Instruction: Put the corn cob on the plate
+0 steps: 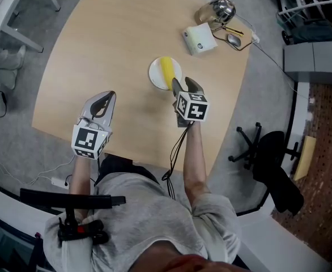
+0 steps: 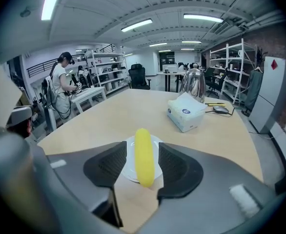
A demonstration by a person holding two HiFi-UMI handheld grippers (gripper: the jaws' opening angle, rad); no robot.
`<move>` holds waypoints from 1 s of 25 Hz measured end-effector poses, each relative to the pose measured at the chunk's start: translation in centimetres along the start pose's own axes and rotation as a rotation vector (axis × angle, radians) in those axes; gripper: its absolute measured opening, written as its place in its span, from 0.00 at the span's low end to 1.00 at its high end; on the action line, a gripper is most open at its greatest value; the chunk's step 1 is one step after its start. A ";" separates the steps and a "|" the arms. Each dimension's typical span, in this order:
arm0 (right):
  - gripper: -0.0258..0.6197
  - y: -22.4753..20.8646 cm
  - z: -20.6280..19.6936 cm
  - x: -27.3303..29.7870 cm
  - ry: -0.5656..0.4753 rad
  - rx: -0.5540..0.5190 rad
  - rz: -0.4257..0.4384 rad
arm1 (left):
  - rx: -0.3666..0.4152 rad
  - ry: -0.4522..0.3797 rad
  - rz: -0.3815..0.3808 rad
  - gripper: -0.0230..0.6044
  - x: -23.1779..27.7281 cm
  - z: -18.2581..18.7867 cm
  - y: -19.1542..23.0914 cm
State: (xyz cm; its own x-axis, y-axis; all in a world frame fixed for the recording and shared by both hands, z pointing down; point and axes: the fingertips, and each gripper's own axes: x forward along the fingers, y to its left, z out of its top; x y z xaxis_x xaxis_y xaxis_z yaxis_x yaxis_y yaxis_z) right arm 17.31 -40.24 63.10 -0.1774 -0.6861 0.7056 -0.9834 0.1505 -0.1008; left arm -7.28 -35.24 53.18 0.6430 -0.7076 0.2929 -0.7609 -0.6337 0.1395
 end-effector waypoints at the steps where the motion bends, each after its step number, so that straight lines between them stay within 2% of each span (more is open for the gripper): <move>1: 0.36 0.1 0.2 -0.8 -0.013 0.002 0.000 | 0.005 -0.004 0.000 0.07 -0.5 0.4 -0.4; 15: 0.35 0.9 2.0 -8.3 -0.164 -0.009 -0.012 | 0.067 -0.069 0.034 0.07 -4.4 3.3 -2.3; 21: 0.34 1.7 2.2 -15.7 -0.246 0.003 -0.018 | 0.106 -0.098 0.038 0.07 -8.7 6.2 -5.7; 25: 0.32 1.6 2.1 -17.6 -0.293 0.027 -0.024 | 0.119 -0.117 0.030 0.07 -9.2 6.5 -6.3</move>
State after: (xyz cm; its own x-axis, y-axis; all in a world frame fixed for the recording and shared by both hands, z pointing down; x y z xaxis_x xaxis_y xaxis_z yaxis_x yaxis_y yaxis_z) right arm 18.82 -29.42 49.09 -0.1530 -0.8661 0.4760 -0.9875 0.1154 -0.1074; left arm -7.82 -26.81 43.47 0.6309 -0.7541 0.1823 -0.7689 -0.6391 0.0173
